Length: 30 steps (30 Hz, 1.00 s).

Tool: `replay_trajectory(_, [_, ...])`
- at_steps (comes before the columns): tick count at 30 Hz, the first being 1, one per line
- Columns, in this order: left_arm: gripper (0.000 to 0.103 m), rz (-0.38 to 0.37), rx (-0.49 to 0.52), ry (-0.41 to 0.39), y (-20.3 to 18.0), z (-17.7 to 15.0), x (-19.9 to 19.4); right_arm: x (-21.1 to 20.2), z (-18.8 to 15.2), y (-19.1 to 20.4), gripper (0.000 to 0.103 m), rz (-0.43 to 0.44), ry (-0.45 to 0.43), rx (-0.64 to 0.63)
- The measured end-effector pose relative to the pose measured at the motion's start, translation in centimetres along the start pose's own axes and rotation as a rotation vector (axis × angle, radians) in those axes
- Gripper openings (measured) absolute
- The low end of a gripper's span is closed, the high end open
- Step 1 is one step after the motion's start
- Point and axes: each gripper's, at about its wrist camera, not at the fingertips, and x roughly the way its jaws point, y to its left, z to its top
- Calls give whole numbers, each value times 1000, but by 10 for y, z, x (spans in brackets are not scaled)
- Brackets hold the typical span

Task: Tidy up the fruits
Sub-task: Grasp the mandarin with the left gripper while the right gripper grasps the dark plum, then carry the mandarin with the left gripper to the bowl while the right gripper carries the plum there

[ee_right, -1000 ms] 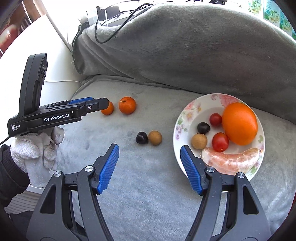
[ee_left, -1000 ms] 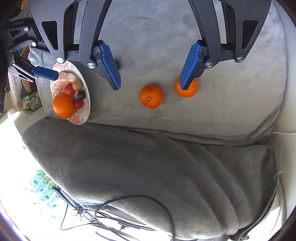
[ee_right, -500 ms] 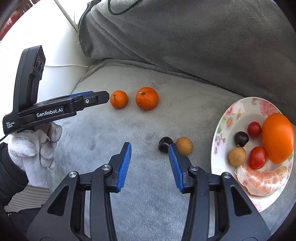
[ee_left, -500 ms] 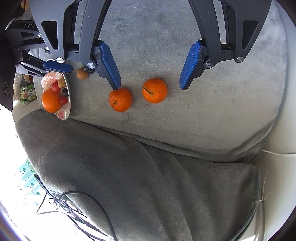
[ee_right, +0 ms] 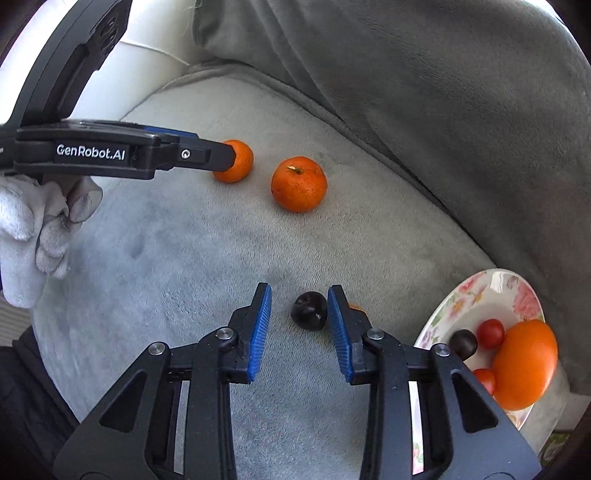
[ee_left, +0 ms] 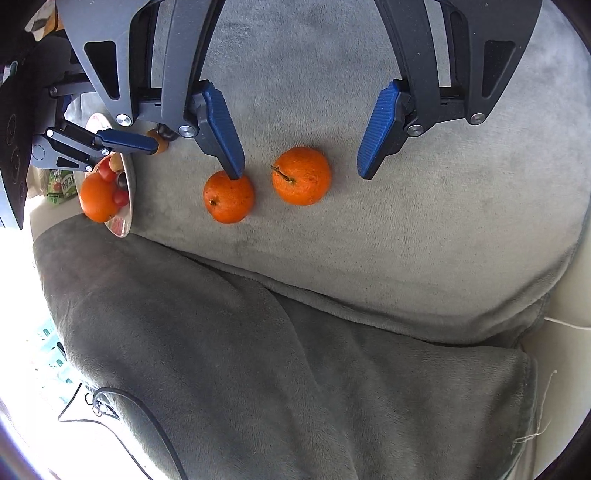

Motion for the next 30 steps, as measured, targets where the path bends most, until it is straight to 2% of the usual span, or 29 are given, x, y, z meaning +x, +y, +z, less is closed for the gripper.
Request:
replay_trajectory(7, [55,-13,2,20,-1,1,13,8,-1,19,29,-85,41,-148])
replay_trajectory(9, [54,-13,4,22,-5,0,18,8,-1,19,21,-101,40,-155])
replay_trajectory(10, [53,-9,7,22,-6,0,19,8,-1,18,21,-98,39,-153])
replay_trajectory(14, [36,10,18,24,-6,2,23,6,0,17,21,-87,33,-139])
replay_trajectory(23, [35,21,28,5,-6,1,20,-2,5,-4,20,-47,6,-65])
replay_trajectory(30, [35,25,26,-11,-3,0,7,-18,2,-2,20,-31,-21,-53])
